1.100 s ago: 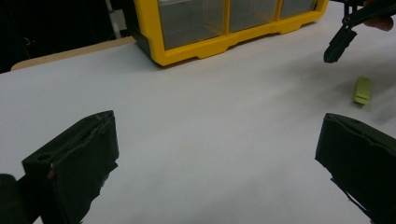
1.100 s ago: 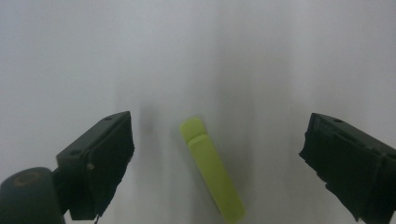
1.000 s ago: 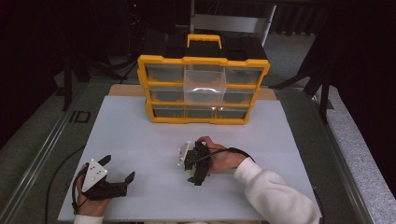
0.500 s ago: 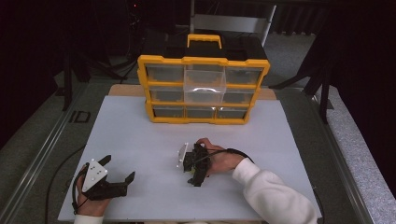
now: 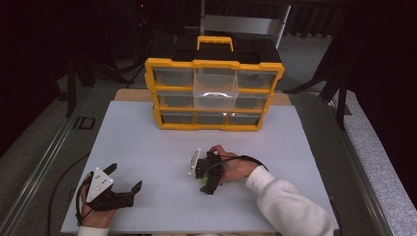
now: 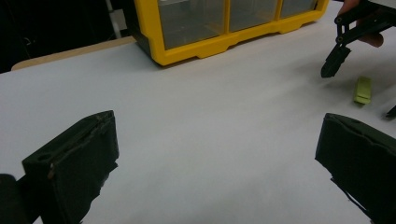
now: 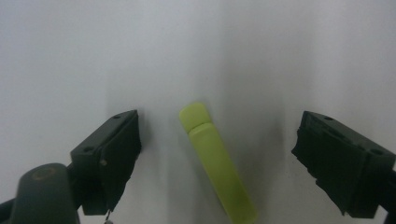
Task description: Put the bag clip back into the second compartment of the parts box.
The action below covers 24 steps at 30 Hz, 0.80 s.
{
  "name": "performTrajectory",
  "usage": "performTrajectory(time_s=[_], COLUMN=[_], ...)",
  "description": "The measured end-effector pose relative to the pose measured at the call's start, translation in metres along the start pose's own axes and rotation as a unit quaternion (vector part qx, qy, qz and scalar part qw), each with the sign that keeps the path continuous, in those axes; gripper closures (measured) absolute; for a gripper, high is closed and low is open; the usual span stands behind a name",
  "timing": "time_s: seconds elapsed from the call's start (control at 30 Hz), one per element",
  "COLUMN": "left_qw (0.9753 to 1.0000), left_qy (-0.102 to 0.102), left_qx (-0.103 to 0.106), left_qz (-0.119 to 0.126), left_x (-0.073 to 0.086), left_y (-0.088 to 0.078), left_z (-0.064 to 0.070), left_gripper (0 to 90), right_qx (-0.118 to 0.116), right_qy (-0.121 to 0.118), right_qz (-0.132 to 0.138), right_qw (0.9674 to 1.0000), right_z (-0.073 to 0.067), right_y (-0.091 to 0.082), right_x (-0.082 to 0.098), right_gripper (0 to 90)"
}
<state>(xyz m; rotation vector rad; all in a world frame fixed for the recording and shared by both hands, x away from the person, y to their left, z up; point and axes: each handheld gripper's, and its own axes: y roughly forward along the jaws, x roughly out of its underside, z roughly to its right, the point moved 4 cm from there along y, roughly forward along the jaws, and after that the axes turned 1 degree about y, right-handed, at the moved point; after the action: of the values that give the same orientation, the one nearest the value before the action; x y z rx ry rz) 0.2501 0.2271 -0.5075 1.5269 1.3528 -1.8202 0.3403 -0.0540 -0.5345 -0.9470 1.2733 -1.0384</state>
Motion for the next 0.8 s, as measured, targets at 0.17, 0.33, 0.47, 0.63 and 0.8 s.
performTrajectory(time_s=[0.17, 0.33, 0.47, 0.63, 0.8], left_qw=[1.0000, 1.0000, 1.0000, 1.0000, 1.0000], left_qy=[-0.001, 0.000, 0.000, 0.000, 0.000], left_qx=[0.000, 0.000, 0.000, -0.001, 0.000], left_qz=[0.000, 0.000, 0.000, -0.001, 0.000], left_x=[0.000, 0.000, 0.000, 0.000, 0.000], left_y=[0.000, 0.000, 0.000, 0.000, 0.000], left_z=[0.000, 0.000, 0.000, 0.000, 0.000], left_gripper=[0.1, 0.1, 0.1, 0.1, 0.1], right_qx=[-0.016, -0.023, -0.030, -0.040, -0.037], right_qy=[0.005, 0.009, 0.013, 0.024, 0.030], right_qz=[-0.002, -0.003, -0.005, -0.012, -0.021], right_qw=[0.9999, 0.9997, 0.9994, 0.9989, 0.9986], right_z=[0.001, 0.003, 0.004, 0.005, 0.010], right_y=[-0.001, -0.004, -0.006, -0.008, -0.010], right_x=[0.003, 0.006, 0.009, 0.012, 0.016], right_gripper=[20.9, 30.3, 41.2, 49.6, 58.2])
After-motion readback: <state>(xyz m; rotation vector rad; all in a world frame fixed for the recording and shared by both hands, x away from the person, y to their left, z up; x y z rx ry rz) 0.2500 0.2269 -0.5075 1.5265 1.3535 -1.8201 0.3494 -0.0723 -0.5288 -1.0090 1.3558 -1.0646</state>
